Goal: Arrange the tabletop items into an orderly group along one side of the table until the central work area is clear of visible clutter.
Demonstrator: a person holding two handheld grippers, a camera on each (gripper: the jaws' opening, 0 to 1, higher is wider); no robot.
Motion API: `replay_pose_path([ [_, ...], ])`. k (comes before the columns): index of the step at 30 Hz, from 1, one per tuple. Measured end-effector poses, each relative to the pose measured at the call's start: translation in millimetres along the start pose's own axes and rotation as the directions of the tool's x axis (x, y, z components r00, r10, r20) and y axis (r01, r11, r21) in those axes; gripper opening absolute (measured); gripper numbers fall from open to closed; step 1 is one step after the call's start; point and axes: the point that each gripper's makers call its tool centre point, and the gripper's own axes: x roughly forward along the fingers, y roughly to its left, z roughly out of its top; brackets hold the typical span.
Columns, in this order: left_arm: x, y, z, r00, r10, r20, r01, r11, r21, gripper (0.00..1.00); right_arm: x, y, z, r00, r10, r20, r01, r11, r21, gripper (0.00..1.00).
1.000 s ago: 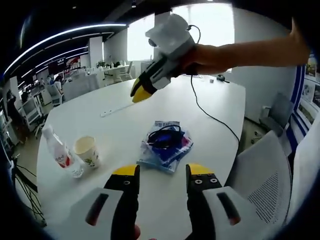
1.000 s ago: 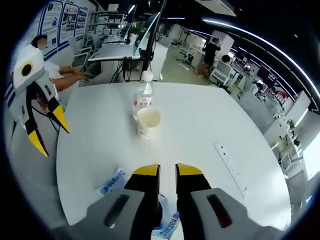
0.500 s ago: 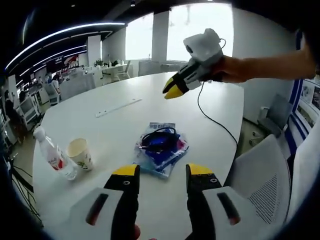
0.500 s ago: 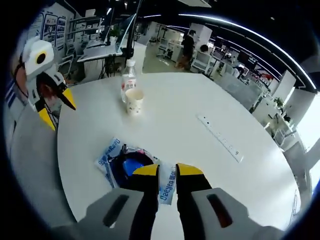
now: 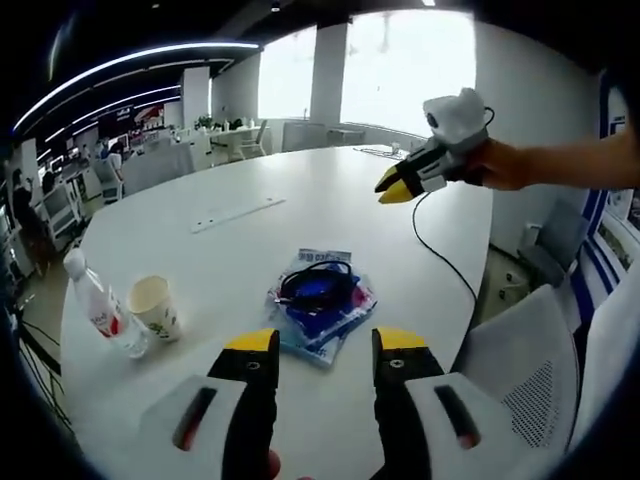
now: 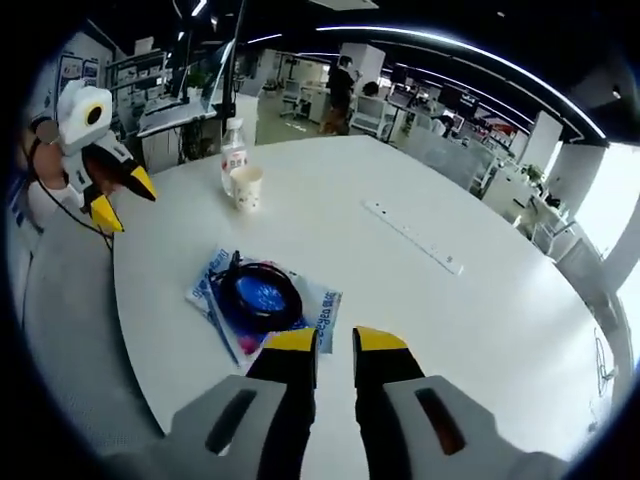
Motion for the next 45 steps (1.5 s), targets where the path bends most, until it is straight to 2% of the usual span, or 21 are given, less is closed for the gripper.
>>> replay_pose_path([
  [12,6,-3.7,-1.8,1.000,0.028,0.006,-0.028,0.999,-0.030,0.36,-25,-6,-35.6,0.999,-0.038,-0.001,0.038,0.997,0.070,0.12],
  [21,9,-3.7,-1.1,0.999,0.042,0.005,-0.042,0.998,-0.041,0.36,-43,-11,-49.7,0.998,-0.070,0.009,0.068,0.991,0.114,0.12],
  [28,12,-5.0,-0.3,0.999,0.044,0.003,-0.044,0.998,-0.043,0.36,-54,-6,-61.5,0.997,-0.074,0.003,0.073,0.988,0.137,0.13],
  [38,16,-8.0,1.2,0.999,0.032,0.001,-0.032,0.999,-0.038,0.36,-51,8,-64.4,0.999,-0.053,0.006,0.052,0.987,0.153,0.14],
  [45,15,-1.2,0.7,0.999,0.034,-0.002,-0.034,0.999,-0.038,0.36,-38,23,-54.1,1.000,-0.014,0.018,0.011,0.987,0.159,0.15],
])
